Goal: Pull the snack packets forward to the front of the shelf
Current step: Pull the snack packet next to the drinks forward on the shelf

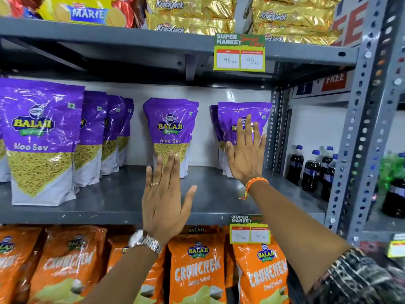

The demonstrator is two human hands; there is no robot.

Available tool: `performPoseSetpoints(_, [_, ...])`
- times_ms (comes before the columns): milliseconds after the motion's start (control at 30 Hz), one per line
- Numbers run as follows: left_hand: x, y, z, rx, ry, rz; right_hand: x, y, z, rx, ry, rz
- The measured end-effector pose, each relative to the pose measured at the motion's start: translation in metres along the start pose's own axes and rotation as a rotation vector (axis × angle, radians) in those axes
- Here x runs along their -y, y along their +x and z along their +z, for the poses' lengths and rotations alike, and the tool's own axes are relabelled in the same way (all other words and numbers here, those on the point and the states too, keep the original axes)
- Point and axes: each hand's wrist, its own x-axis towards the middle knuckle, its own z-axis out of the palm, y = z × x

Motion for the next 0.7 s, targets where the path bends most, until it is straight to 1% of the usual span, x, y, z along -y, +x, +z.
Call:
performPoseSetpoints(133, [0.006,-0.028,0.001,0.016,0.088,0.072,0.001,0.019,0.003,0.063,-0.006,-0.002])
performPoseSetpoints(233, [0.013,-0.033,0.002,0.014,0.128,0.107,0.005,0.034,0.009,0.096,-0.005,-0.001])
performPoseSetpoints(300, [0.019,-0.037,0.003,-0.054,0.161,0.138,0.005,0.037,0.014,0.118,0.006,0.017])
performPoseSetpoints(433, [0.027,-0.036,0.02,-0.195,0.154,0.216,-0.003,0.041,0.035,0.17,-0.017,0.043])
performPoseSetpoints(533, [0.03,-0.033,0.029,-0.3,0.224,0.251,-0.006,0.044,0.046,0.21,-0.017,0.074])
performPoseSetpoints(700, [0.034,-0.03,0.035,-0.388,0.301,0.29,-0.007,0.044,0.057,0.241,-0.014,0.1])
